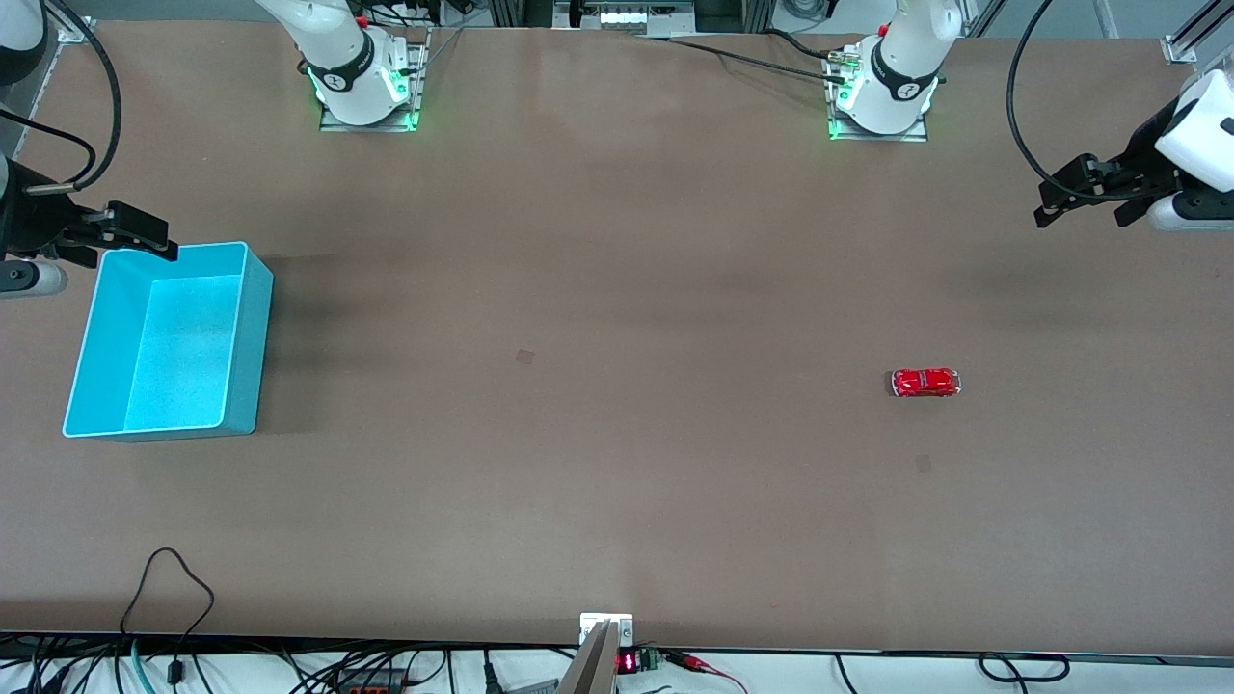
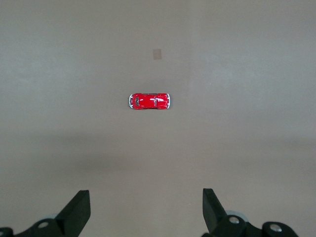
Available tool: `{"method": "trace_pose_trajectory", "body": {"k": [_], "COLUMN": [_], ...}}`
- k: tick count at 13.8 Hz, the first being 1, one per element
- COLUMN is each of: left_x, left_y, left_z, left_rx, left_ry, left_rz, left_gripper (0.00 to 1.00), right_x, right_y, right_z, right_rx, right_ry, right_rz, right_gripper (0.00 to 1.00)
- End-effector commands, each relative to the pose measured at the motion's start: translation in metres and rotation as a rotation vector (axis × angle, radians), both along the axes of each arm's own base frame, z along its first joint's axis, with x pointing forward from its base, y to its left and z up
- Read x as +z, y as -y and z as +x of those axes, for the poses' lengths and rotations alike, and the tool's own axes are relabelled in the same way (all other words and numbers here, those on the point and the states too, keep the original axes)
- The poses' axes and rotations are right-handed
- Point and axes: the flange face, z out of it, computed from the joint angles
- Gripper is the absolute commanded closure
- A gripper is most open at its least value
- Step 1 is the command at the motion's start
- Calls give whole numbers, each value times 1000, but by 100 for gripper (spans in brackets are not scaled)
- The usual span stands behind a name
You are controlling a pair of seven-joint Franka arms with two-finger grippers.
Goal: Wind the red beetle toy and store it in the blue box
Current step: 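Move the left gripper down over the red toy car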
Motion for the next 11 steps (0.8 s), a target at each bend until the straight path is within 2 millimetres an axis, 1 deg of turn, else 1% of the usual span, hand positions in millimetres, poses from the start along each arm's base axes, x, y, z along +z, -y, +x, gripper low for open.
{"method": "trace_pose_trajectory", "body": {"k": [1, 4, 6, 7, 8, 9, 10, 11], "left_x": [4, 5, -10, -25, -27, -36, -46, -63], "left_y": [5, 7, 8, 8, 10, 13, 11, 12], "left_z": [-19, -15, -6, 5, 9, 13, 24, 32], "left_rx": [-12, -15, -14, -12, -18, -24, -22, -27], "left_ry": [9, 12, -24, -56, -91, -138, -163, -209], "left_rz": [25, 22, 0, -9, -11, -16, -18, -16], "left_gripper": [0, 0, 0, 0, 0, 0, 0, 0], "right_x": [4, 3, 3, 2, 1, -4, -8, -9], "right_y": [2, 2, 2, 2, 3, 3, 3, 4], "right_z": [-2, -1, -1, -1, -1, 0, 2, 2], "right_rx": [-6, -6, -6, -6, -8, -9, -11, -12], "right_ry": [3, 0, 0, -1, -6, -16, -24, -26], "right_rz": [-11, -11, -11, -11, -11, -9, -9, -9], "right_gripper": [0, 0, 0, 0, 0, 0, 0, 0]}}
